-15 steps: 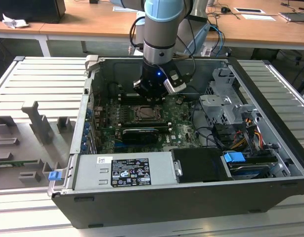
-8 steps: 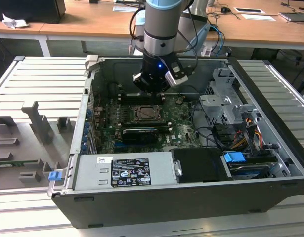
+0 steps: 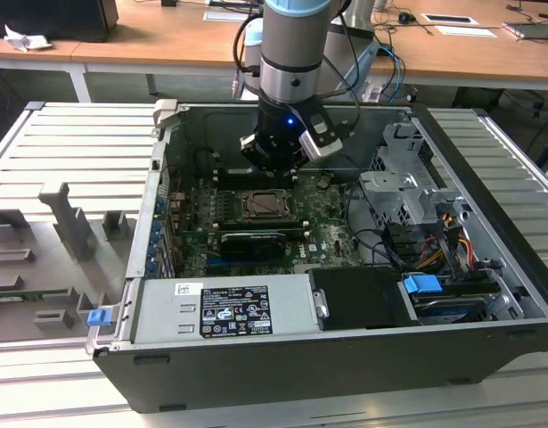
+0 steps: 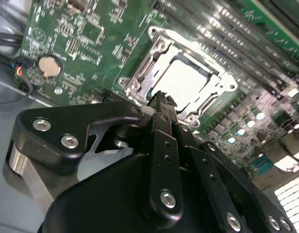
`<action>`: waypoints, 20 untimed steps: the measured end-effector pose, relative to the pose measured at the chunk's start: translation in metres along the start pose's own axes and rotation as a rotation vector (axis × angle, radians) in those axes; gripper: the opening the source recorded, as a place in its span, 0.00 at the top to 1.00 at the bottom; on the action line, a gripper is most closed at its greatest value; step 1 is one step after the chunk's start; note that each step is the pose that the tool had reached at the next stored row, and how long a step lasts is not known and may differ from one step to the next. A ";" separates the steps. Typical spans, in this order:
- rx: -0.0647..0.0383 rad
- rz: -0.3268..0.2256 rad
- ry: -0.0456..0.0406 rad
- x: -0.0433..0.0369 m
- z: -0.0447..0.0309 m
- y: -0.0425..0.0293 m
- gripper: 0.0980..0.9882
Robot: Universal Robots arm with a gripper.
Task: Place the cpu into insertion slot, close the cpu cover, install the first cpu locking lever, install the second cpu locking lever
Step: 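Install the second cpu locking lever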
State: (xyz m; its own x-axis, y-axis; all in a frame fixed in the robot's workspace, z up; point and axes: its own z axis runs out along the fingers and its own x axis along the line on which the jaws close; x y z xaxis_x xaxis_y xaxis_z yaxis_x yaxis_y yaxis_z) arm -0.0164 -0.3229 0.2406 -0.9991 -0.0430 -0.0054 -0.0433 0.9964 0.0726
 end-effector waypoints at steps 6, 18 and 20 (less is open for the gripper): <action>0.000 0.000 0.0039 0.0009 0.0009 -0.0210 0.99; -0.002 -0.003 0.0039 0.0211 0.0037 -0.0456 0.99; -0.003 -0.004 0.0039 0.0269 0.0054 -0.0455 0.99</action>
State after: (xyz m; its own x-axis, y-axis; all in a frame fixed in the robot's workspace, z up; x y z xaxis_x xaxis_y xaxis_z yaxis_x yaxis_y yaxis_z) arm -0.0412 -0.3690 0.2318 -0.9989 -0.0478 -0.0018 -0.0478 0.9960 0.0752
